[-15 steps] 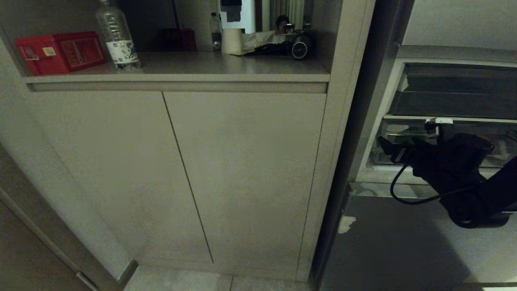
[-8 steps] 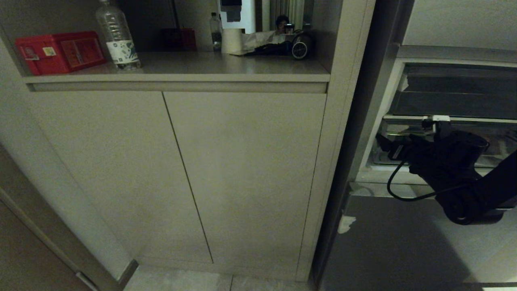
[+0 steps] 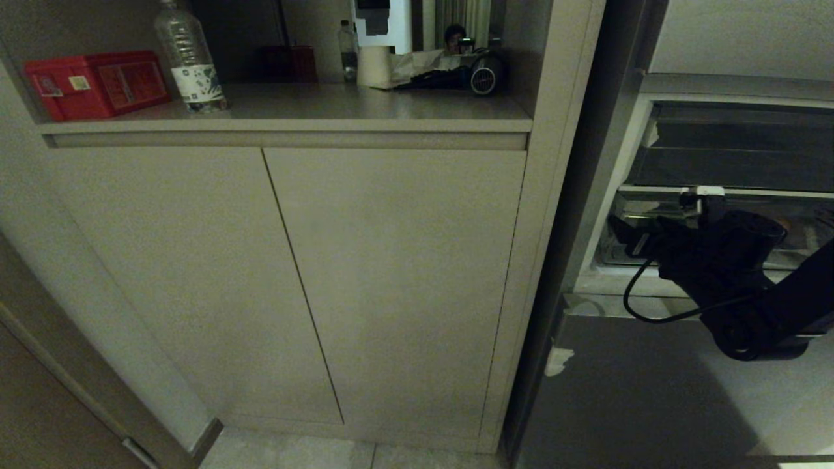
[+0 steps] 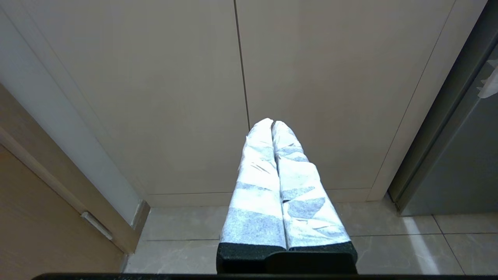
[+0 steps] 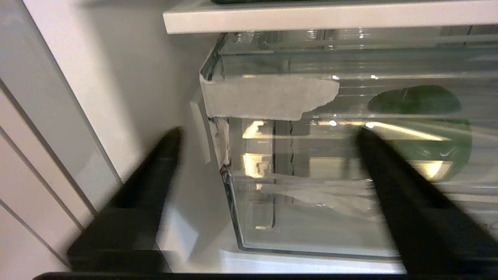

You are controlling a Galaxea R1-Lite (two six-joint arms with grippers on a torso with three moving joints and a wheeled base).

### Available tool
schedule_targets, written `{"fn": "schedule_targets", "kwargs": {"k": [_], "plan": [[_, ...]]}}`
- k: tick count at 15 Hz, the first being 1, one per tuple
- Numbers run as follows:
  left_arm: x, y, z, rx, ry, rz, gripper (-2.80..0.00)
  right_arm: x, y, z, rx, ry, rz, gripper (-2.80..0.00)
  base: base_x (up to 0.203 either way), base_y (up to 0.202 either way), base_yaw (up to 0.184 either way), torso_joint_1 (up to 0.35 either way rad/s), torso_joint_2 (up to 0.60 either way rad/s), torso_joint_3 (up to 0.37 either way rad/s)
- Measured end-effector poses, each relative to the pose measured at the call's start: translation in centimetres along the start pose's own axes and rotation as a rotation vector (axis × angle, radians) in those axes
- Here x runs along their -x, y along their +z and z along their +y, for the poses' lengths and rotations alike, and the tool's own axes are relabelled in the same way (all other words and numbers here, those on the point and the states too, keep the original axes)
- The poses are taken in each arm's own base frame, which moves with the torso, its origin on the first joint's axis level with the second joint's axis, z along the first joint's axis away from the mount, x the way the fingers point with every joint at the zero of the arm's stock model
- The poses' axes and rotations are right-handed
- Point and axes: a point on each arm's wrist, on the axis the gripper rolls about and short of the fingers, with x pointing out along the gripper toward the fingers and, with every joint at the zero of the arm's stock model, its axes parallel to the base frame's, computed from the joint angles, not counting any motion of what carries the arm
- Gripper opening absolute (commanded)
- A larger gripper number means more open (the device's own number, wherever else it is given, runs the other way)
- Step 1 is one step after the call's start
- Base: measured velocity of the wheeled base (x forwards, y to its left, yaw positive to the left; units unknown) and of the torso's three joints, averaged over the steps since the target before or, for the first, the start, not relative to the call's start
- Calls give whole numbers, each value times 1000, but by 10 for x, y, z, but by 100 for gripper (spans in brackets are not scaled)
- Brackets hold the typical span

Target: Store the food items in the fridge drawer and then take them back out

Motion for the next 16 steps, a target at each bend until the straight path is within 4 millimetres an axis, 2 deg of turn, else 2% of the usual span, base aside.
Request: {"fn": "schedule_targets", "kwargs": {"k": [7, 12, 16], "plan": [[0, 0, 0, 0, 0, 0, -280, -4, -3, 28, -7, 21, 5, -280, 0, 0, 0, 0, 0, 0], [0, 0, 0, 0, 0, 0, -280, -4, -3, 35, -11, 18, 2, -280, 0, 0, 0, 0, 0, 0], [0, 0, 0, 0, 0, 0, -280, 15, 5, 36, -10, 11, 24, -280, 0, 0, 0, 0, 0, 0]]}}
